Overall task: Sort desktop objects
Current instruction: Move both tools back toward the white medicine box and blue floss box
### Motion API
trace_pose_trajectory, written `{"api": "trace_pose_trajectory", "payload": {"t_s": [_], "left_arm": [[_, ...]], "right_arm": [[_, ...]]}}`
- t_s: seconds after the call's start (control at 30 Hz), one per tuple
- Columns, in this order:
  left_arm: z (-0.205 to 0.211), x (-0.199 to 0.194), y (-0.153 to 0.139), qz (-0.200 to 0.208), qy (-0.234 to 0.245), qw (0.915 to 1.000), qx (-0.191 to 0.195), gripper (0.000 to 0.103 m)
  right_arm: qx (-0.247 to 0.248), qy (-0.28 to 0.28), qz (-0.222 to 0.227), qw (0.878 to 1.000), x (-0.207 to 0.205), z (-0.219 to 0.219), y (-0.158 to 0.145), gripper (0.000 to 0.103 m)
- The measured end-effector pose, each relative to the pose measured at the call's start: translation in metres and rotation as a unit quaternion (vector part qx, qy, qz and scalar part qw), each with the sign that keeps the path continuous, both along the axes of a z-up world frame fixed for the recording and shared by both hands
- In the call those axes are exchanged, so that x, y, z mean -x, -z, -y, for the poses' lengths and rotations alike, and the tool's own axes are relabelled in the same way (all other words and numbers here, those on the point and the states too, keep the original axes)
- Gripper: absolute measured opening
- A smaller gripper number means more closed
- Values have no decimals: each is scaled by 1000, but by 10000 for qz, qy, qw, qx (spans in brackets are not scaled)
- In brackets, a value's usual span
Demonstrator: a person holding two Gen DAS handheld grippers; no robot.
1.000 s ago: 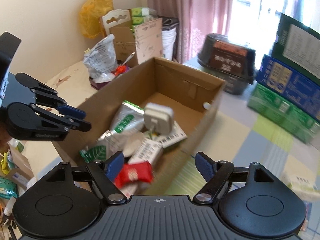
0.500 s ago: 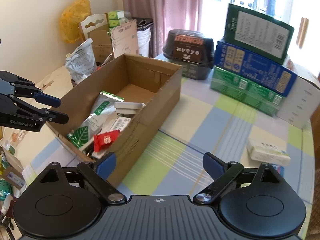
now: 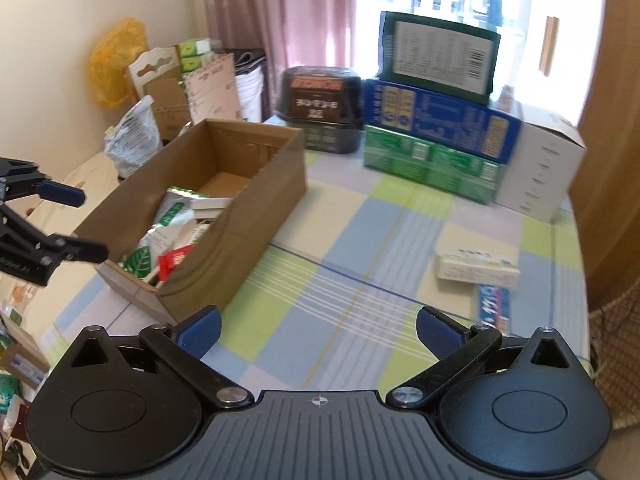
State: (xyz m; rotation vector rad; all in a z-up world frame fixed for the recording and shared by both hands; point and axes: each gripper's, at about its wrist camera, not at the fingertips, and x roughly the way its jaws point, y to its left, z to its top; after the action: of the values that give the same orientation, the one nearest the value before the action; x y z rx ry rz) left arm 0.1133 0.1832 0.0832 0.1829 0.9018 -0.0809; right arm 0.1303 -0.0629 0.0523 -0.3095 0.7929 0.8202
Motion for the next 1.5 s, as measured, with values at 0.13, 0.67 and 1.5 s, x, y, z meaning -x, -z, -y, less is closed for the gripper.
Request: {"api": "trace_pose_trajectory", "payload": {"t_s": [0.13,0.67,1.5], "left_arm": [[18,0,-2,20,170,9998,-40,90],[80,-10,4,38,768,9970,24,99],[174,-148,74,-540,1932,9790,-361,100]], "right_arm": [[-8,234,-40,9997,-5,26,-4,101],[165,1132,41,9934,-18,143,-9,101],[143,1103,-399,9930,-128,132,62,101]]}}
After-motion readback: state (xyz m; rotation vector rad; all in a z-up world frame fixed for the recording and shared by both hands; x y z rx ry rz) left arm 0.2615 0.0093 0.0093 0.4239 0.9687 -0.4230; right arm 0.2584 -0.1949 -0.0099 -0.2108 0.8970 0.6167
